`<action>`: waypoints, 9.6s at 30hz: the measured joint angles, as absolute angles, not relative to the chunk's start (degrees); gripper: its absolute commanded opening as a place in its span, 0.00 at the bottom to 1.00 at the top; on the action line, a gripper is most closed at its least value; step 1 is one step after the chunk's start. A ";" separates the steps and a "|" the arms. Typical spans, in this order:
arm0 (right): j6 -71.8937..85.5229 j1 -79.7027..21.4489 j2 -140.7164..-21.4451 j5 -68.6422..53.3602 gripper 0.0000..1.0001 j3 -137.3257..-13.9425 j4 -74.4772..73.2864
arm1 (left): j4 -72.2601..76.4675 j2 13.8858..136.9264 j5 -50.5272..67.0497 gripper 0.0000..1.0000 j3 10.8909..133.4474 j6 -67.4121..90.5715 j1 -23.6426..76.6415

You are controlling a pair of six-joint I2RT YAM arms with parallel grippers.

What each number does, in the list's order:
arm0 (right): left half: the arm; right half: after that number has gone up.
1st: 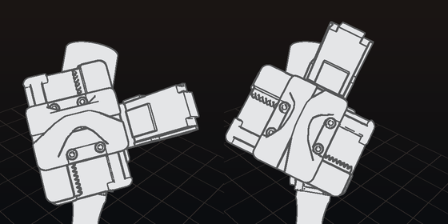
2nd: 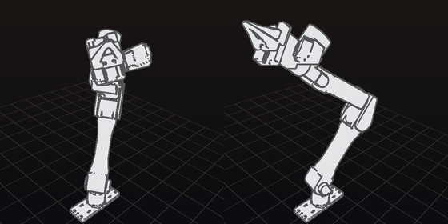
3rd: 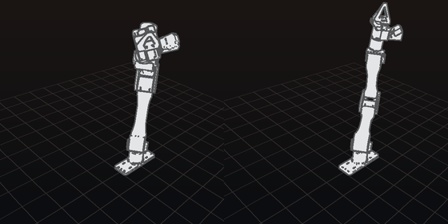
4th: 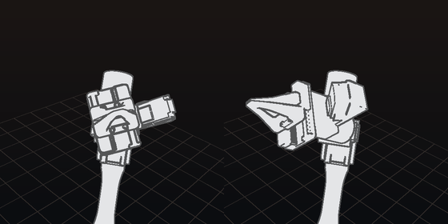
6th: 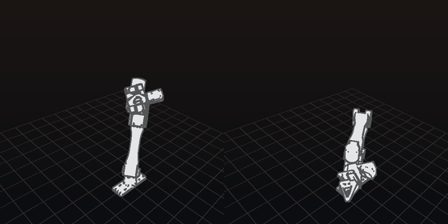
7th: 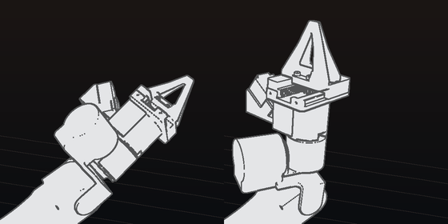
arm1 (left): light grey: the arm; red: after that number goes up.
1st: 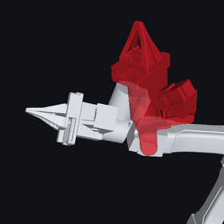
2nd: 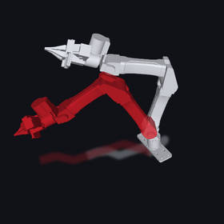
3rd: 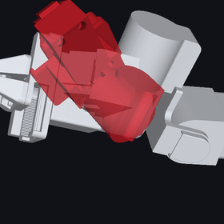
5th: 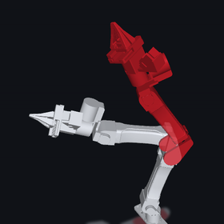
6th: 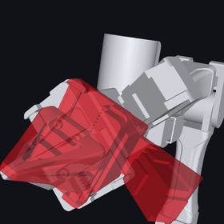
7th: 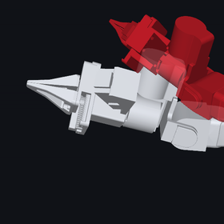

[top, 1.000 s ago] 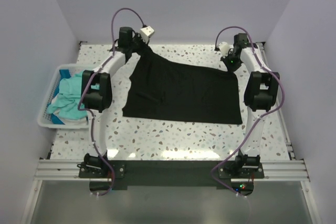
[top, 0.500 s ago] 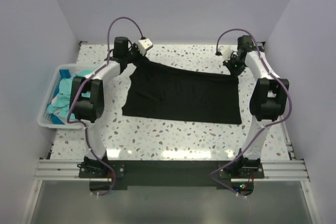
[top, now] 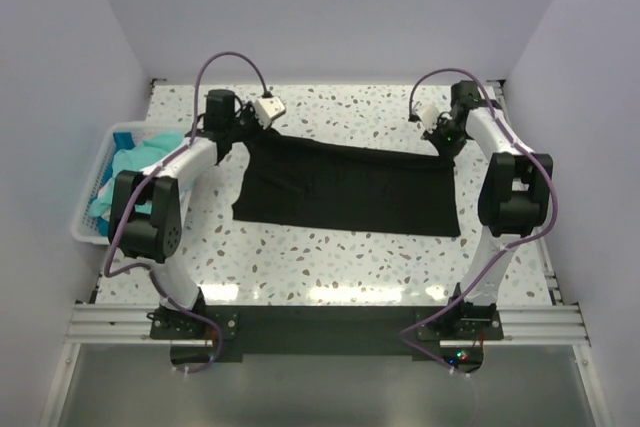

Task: Fold and stack the t-shirts
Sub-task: Fold the tshirt

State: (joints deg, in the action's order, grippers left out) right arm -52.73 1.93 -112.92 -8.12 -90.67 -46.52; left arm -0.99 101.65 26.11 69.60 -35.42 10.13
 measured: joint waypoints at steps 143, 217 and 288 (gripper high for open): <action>-49.87 -3.33 -119.46 -0.91 0.31 -89.69 -59.29 | -35.24 119.37 32.88 0.50 87.66 -27.42 15.14; -44.51 -22.48 -110.91 -7.75 0.28 -78.65 -65.12 | -21.85 114.26 18.72 0.61 99.48 -11.09 19.27; -22.06 -24.27 -130.28 -14.11 0.68 -113.30 -49.91 | -27.57 127.76 28.51 0.80 98.56 -12.93 14.41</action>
State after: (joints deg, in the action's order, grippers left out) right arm -22.06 -24.27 -130.28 -14.11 -113.30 -49.91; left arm -27.57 127.76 28.51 98.56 -12.93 14.41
